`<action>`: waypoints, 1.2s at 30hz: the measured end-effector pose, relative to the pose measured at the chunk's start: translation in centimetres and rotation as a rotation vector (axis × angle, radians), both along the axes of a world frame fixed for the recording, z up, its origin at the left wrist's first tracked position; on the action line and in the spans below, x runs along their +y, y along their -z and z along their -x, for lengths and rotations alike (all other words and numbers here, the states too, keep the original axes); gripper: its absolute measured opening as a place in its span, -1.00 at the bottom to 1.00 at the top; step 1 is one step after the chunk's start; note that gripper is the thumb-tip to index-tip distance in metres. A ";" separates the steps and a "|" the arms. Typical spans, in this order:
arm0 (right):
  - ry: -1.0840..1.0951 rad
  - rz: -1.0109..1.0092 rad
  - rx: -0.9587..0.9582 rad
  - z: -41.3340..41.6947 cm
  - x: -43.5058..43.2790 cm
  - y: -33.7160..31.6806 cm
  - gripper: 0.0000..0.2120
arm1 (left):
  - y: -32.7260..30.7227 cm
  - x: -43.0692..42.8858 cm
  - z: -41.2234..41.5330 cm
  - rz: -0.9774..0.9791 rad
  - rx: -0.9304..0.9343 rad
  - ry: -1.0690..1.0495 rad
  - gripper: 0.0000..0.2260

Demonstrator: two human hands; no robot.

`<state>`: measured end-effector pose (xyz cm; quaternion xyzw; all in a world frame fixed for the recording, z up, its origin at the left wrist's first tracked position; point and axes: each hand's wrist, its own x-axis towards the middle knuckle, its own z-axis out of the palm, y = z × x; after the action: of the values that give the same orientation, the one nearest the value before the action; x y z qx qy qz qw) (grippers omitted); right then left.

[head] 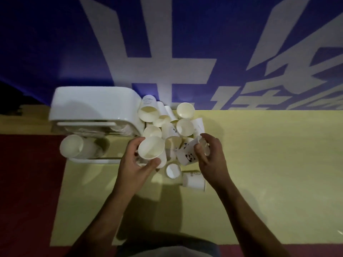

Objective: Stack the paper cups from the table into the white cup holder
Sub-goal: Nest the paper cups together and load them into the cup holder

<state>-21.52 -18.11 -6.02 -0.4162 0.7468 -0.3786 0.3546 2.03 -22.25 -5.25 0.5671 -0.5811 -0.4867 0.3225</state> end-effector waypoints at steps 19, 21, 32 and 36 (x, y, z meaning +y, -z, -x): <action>0.108 0.067 0.050 -15.6 -2.4 1.3 -0.44 | 6.4 -5.6 -11.7 -0.047 -0.116 0.018 -0.40; 0.113 0.069 0.090 -15.9 -2.5 1.5 -0.41 | 7.2 -5.9 -11.7 -0.086 -0.167 0.043 -0.41; -0.125 0.275 0.223 -20.6 -5.3 2.3 -0.34 | 8.1 -6.8 -13.0 -0.141 -0.269 0.206 -0.23; -0.196 0.190 0.205 -21.5 -5.7 4.1 -0.30 | 7.9 -6.4 -13.8 -0.255 -0.105 0.078 -0.48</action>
<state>-0.06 -23.85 -10.13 -0.5553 0.6957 -0.3666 0.2706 15.86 -28.68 -13.13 0.6052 -0.5520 -0.5385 0.1977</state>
